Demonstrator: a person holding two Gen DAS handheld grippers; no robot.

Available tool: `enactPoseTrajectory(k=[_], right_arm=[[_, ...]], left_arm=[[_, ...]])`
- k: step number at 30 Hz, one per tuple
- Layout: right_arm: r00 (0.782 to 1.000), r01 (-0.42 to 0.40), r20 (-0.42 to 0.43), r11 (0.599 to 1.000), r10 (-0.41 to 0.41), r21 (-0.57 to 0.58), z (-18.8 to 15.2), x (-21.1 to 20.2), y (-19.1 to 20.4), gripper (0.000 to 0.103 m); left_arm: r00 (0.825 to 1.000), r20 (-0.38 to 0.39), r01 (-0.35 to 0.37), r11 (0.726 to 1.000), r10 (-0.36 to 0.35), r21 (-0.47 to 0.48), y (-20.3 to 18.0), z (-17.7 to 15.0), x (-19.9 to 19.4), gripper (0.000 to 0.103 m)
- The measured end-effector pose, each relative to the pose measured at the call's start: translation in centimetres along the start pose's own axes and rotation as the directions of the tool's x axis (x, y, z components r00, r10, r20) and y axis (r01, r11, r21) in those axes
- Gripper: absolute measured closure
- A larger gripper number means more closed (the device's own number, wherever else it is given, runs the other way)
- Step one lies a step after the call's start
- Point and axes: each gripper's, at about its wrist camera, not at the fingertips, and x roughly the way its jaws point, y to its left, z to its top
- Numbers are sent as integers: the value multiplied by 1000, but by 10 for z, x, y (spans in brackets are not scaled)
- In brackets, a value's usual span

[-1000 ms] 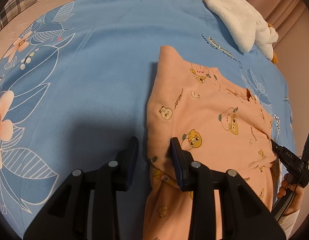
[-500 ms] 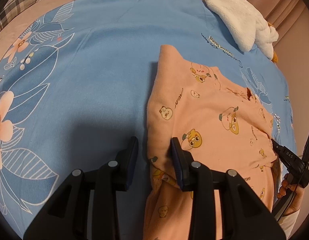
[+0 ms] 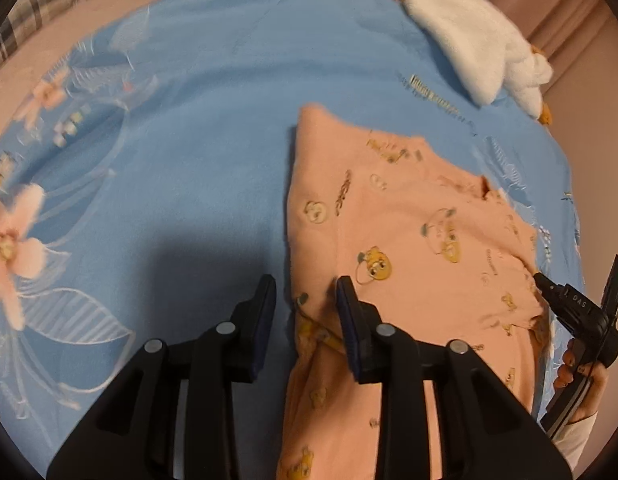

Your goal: Fold small clothes

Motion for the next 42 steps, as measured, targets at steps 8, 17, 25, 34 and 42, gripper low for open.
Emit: enactPoseTrajectory(k=[8,17,25,34,42], right_arm=[[984,-45,168,997,54,-55,-6,-85,17,20],[954,-142,245,979,174,-145,-28,-152,42,5],[947,-95,290,984,136,-151,-49,-175,52,5],[957,-48,274,982,98,-183,-91,-177,54,5],[987,-79,121,973,107,-219,-135,-150,50,5]], left_arm=[[993,115,18,998,-24,52,-18,-13,-72,26],[975,207,61,991,-84,116,-43,-34,-131,11],[967,238,55,989,-87,139,-45,-47,-147,10],[982,161,77,989,-97,128,-32,-81,-140,10],[998,-22,68,989,-66,130,-14,-127,-97,12]])
